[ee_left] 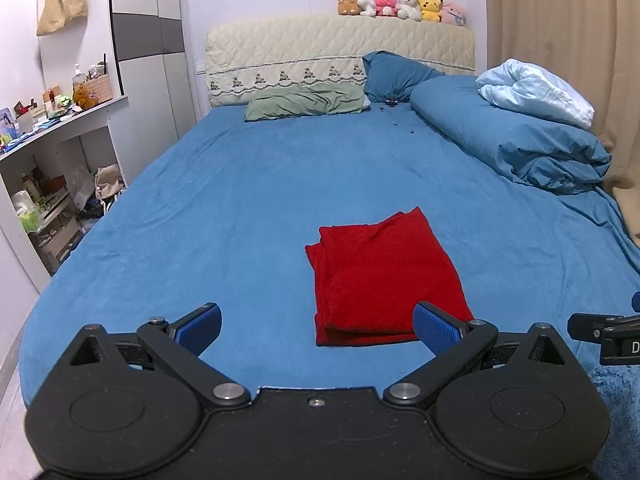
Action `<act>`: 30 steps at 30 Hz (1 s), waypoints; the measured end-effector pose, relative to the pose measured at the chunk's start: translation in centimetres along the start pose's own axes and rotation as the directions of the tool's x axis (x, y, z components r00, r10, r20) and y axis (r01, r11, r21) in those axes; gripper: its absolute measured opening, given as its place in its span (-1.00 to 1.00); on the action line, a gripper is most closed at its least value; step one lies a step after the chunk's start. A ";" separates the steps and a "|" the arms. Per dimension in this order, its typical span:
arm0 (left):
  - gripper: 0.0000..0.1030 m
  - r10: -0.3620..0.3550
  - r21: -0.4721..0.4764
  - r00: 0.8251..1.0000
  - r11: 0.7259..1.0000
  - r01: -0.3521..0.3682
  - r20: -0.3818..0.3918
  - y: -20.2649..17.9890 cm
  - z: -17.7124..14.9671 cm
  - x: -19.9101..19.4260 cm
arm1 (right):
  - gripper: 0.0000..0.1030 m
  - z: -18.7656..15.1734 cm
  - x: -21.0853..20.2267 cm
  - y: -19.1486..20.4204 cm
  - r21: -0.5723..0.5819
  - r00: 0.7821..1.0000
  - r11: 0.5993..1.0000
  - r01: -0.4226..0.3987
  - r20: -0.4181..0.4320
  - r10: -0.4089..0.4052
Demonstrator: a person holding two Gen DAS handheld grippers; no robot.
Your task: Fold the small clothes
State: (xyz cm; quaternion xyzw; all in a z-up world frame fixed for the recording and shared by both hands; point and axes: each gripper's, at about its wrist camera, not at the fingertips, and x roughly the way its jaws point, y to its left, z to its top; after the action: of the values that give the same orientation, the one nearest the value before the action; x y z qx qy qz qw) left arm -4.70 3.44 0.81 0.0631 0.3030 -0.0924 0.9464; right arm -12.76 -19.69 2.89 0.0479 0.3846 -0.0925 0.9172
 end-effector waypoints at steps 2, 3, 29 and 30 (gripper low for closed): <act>1.00 0.002 0.001 1.000 1.000 -0.002 0.001 -0.1 0.0 0.0 | 1.00 0.0 0.0 0.1 0.000 1.000 1.000 0.003 0.000 -0.003; 1.00 0.003 0.002 1.000 1.000 -0.003 0.001 -0.2 0.0 0.0 | 1.00 0.0 0.0 0.0 0.000 1.000 1.000 0.002 -0.001 -0.002; 1.00 0.006 0.001 1.000 1.000 -0.006 0.003 -0.8 0.1 0.0 | 1.00 0.0 -0.1 0.1 0.004 1.000 1.000 0.005 0.006 -0.005; 1.00 0.010 0.002 1.000 1.000 -0.010 0.003 -0.8 0.1 0.0 | 1.00 0.0 -0.1 0.0 0.004 1.000 1.000 0.004 0.006 -0.004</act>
State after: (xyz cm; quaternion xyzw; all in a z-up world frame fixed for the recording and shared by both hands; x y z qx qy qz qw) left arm -4.82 2.61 0.86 0.0654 0.3011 -0.0882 0.9473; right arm -12.84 -19.64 2.99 0.0489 0.3817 -0.0953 0.9181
